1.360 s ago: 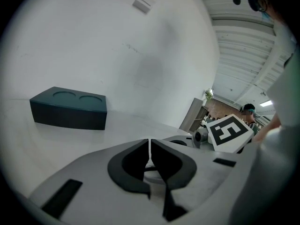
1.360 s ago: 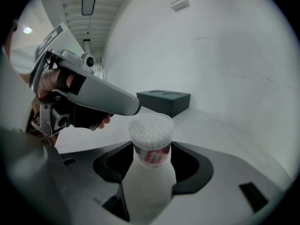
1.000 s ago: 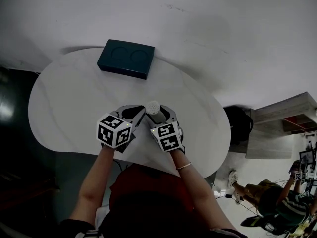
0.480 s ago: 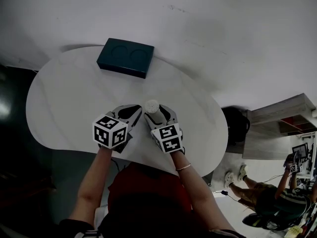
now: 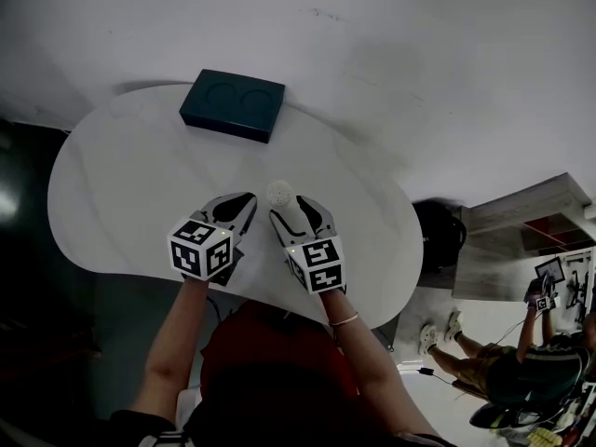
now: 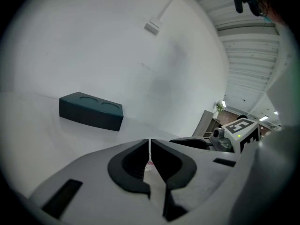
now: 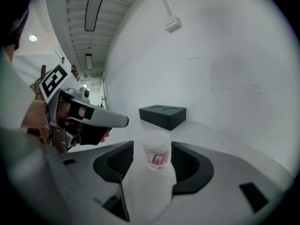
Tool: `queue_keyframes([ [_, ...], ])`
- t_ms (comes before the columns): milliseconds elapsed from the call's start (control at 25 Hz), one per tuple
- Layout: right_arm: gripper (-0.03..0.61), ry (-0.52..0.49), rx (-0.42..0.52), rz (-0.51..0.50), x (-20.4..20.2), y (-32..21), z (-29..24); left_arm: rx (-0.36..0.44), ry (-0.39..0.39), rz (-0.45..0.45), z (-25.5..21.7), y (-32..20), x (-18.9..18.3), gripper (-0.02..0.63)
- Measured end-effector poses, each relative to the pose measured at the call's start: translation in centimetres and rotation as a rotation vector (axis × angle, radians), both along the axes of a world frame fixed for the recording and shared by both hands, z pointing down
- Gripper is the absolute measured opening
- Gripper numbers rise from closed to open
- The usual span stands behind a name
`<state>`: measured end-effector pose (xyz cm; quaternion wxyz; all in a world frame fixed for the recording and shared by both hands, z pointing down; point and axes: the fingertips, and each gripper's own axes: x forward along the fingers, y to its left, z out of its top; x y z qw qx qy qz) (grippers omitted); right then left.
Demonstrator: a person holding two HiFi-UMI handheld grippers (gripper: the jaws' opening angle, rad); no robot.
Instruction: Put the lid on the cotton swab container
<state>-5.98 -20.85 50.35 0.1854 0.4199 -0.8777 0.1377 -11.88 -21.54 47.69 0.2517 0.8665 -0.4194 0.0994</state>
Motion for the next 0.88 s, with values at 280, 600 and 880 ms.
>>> queue_keyframes([
  [280, 0.253, -0.049, -0.001, -0.058, 0.3, 2.2, -1.3, 0.011, -0.017, -0.061, -0.1, 1.5, 0.0, 0.034],
  [600, 0.161, -0.091, 0.006, -0.102, 1.5, 4.8, -2.8, 0.014, -0.026, -0.124, -0.4, 3.5, 0.9, 0.034],
  [880, 0.061, -0.104, 0.032, -0.084, 3.6, 6.8, -4.2, 0.037, -0.030, -0.218, -1.2, 6.0, 0.7, 0.034],
])
